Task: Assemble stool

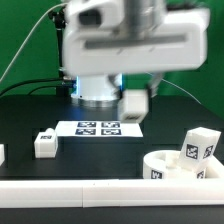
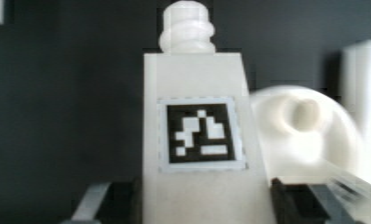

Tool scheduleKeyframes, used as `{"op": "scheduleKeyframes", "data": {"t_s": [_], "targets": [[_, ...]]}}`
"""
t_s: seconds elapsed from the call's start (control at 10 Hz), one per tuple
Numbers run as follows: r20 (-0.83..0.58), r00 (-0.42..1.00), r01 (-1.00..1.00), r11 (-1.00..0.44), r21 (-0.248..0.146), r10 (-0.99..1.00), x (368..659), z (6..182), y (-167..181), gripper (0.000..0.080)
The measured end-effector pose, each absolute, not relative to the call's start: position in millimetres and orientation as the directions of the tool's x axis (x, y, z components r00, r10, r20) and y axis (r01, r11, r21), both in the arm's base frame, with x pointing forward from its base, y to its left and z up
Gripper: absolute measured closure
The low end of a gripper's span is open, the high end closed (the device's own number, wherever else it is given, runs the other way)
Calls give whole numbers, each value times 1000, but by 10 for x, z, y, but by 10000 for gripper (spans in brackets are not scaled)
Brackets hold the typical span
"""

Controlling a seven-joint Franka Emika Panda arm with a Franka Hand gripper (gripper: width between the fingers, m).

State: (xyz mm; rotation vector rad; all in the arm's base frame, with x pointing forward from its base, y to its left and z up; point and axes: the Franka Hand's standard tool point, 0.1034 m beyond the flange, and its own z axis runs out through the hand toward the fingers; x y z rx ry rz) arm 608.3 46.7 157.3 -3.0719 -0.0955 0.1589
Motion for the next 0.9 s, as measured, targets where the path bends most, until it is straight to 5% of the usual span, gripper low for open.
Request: {"op": "scheduleKeyframes", "data": {"t_s": [0.9], "targets": [[564,825,36,-999,23,43,6251,1532,343,463]]}}
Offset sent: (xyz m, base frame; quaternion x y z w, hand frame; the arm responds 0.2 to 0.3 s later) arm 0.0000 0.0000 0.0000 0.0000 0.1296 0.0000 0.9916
